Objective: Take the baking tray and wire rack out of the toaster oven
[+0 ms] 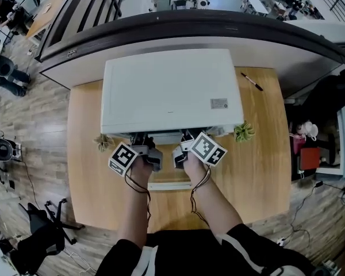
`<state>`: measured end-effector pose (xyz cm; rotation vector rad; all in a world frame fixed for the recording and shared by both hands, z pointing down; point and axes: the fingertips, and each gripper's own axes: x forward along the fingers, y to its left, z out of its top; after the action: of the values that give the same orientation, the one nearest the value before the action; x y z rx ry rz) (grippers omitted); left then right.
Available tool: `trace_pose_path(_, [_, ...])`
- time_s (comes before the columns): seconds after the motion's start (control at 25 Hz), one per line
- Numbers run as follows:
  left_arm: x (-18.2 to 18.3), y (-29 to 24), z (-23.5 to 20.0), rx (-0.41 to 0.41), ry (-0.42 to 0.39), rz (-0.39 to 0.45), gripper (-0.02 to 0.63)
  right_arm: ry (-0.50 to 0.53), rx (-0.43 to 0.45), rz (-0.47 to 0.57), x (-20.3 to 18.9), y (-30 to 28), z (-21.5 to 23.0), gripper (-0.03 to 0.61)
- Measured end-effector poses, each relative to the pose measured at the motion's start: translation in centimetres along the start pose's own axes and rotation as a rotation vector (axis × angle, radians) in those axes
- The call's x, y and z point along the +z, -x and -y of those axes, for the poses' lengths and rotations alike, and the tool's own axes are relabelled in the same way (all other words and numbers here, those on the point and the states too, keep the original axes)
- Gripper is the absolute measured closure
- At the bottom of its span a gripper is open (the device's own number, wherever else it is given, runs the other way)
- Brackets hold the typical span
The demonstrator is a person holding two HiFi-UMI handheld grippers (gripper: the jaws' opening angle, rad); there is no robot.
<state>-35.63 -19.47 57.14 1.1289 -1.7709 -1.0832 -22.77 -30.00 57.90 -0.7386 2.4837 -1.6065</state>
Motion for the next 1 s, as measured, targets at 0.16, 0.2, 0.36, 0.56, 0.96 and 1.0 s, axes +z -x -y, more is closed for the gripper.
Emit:
trace_pose_path(0.16, [-0.1, -0.6, -1.1, 0.031, -0.049, 0.002, 0.532, 0.007, 0.000, -0.017, 0.1, -0.8, 0.4, 0.525])
trace_pose_path(0.2, [-0.2, -0.6, -1.0, 0.029, -0.063, -0.004, 0.537, 0.015, 0.002, -0.021, 0.2, -0.8, 0.4, 0.522])
trace_pose_path(0.36, [-0.4, -0.2, -0.7, 0.027, -0.086, -0.032, 0.537, 0.015, 0.007, -0.007, 0.1, -0.4, 0.2, 0.525])
trace_pose_path(0.56, [-0.9, 1.2, -0.5, 0.033, -0.122, -0.044, 0.537, 0.015, 0.033, -0.012, -0.6, 0.9, -0.1, 0.528])
trace_pose_path(0.96, [-2.3, 5.5, -0.7, 0.020, -0.132, -0.060, 0.537, 0.014, 0.035, -0.009, -2.9, 4.8, -0.4, 0.531])
trace_pose_path(1.0, [-2.5, 6.0, -0.7, 0.017, -0.130, -0.061, 0.537, 0.016, 0.032, -0.008, -3.1, 5.3, -0.4, 0.531])
